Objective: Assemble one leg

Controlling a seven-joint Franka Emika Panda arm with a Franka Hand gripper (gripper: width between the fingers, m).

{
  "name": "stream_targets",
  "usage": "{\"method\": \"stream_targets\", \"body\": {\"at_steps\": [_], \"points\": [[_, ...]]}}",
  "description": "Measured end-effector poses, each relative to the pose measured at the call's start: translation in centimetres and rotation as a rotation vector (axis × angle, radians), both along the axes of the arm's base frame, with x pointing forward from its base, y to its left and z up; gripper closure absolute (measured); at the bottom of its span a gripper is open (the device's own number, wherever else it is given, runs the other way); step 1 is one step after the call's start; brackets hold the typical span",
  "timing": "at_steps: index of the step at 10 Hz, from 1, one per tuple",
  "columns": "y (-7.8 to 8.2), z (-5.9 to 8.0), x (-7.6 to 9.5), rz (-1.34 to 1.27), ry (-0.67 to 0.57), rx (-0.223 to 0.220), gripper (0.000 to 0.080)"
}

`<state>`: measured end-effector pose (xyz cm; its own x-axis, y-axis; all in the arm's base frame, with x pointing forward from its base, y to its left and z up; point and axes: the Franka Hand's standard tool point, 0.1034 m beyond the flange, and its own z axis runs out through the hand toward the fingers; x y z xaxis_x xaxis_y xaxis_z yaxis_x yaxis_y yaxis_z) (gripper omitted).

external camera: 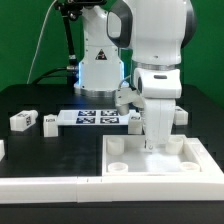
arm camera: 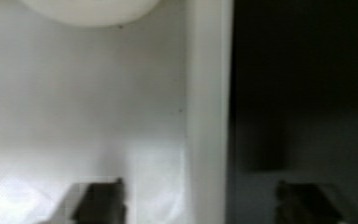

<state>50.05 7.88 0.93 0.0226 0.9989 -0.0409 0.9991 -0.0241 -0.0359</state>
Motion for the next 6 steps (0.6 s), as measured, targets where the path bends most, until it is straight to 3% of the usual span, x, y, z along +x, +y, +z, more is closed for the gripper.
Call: {"method": "stream_targets", "body": {"at_steps": [1,2,3,6], "points": [[0.0,-0.01,0.0,0.0,0.0,0.0,0.0273],[-0.01,-0.01,-0.01,0.0,0.0,0.0,0.0189],[-0.01,-0.02,-0.01,0.0,0.0,0.0,0.0158],[-0.02,-0.03,-0.02,0.0,0.001,0.0,0.0152]]}}
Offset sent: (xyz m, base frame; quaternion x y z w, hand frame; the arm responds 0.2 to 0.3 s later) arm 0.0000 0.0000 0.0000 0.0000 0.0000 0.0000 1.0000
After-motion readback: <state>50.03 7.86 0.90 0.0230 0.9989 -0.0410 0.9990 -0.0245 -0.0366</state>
